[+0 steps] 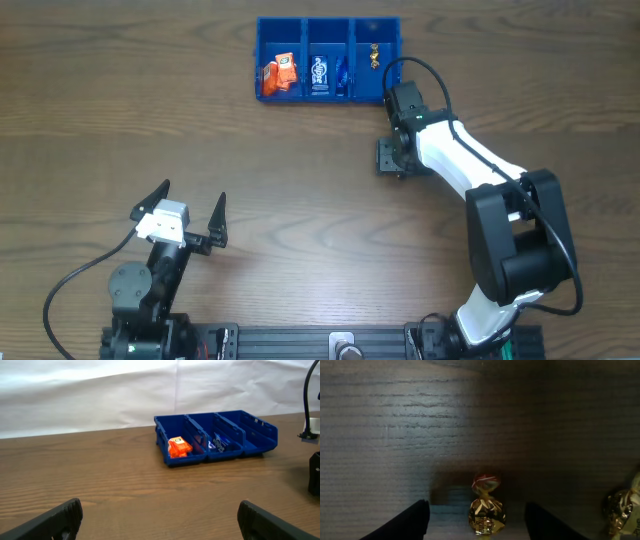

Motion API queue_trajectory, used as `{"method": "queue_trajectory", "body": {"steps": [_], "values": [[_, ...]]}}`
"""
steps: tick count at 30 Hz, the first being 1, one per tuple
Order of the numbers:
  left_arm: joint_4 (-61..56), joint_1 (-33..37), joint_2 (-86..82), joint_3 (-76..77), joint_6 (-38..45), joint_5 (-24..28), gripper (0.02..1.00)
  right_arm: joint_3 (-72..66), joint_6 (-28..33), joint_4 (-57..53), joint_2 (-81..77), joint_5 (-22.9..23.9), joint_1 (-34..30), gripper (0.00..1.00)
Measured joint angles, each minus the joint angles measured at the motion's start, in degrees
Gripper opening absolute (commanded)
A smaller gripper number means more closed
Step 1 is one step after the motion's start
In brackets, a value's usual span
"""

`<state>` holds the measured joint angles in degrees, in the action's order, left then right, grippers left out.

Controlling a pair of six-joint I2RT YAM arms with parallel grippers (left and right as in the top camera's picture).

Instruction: Sort Candies Into Trays

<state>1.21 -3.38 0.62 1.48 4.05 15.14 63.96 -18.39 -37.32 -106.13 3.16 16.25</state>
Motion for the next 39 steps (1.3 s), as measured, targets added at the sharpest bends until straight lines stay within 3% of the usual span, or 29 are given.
{"method": "queue_trajectory", "body": {"steps": [14,19,34,39], "values": [[0.00,0.02,0.00,0.00,0.00,0.00,0.998,0.00,0.66,0.09,-0.02,-0.17,0.00,0.439],[0.00,0.02,0.00,0.00,0.00,0.00,0.998,0.00,0.72,0.31,-1.09,0.15,0.00,0.268],[0.00,0.02,0.00,0.00,0.00,0.00,0.998,0.59,0.85,-0.42,-0.50,0.24,0.02,0.200],[0.00,0.02,0.00,0.00,0.00,-0.02,0.998,7.89,0.85,-0.63,5.01,0.55,0.02,0.209]]}}
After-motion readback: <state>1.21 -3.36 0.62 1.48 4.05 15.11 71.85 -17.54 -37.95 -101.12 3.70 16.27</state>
